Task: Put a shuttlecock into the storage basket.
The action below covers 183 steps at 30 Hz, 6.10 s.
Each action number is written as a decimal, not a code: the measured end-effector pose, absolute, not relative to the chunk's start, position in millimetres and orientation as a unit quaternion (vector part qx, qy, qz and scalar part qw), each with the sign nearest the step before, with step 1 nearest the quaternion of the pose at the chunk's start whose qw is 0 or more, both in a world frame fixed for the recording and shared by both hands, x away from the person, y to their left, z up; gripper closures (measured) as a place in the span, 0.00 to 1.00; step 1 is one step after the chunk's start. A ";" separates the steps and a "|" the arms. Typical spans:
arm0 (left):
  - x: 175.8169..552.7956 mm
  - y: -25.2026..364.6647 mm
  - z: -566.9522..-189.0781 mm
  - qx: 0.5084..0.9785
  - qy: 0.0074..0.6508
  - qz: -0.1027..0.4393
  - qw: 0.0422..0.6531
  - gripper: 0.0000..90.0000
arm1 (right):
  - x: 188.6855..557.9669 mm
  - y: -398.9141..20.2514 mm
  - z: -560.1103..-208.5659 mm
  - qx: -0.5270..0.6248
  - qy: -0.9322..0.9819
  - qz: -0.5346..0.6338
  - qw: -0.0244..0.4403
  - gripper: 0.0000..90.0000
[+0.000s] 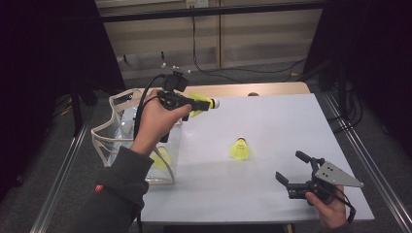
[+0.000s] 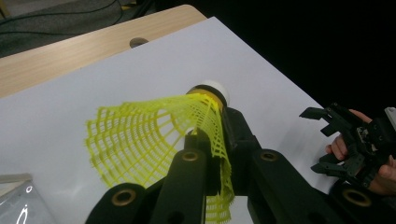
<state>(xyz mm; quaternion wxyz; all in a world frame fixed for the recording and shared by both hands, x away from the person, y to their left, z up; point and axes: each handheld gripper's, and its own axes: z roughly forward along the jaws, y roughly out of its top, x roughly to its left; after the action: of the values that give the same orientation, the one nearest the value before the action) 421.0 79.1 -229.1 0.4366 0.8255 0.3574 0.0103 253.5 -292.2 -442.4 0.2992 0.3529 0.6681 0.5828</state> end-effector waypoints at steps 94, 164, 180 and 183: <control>439.8 174.7 -212.5 0.790 0.440 0.077 0.421 0.97 | 252.3 -292.3 -442.2 0.353 0.668 0.582 0.301 0.02; 446.4 222.7 -218.3 0.759 0.500 0.125 0.398 0.97 | 251.9 -292.4 -442.0 0.354 0.666 0.583 0.301 0.02; 450.3 229.2 -223.6 0.751 0.515 0.134 0.391 0.97 | 252.0 -292.4 -441.9 0.354 0.666 0.583 0.301 0.02; 451.3 229.1 -225.5 0.750 0.519 0.139 0.387 0.97 | 251.9 -292.4 -441.9 0.353 0.667 0.582 0.302 0.02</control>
<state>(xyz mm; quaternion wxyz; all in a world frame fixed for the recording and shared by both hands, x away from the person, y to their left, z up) 451.3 229.1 -225.5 0.3869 0.7496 0.5187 0.1390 251.9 -292.4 -441.9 0.3023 0.3534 0.6668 0.5823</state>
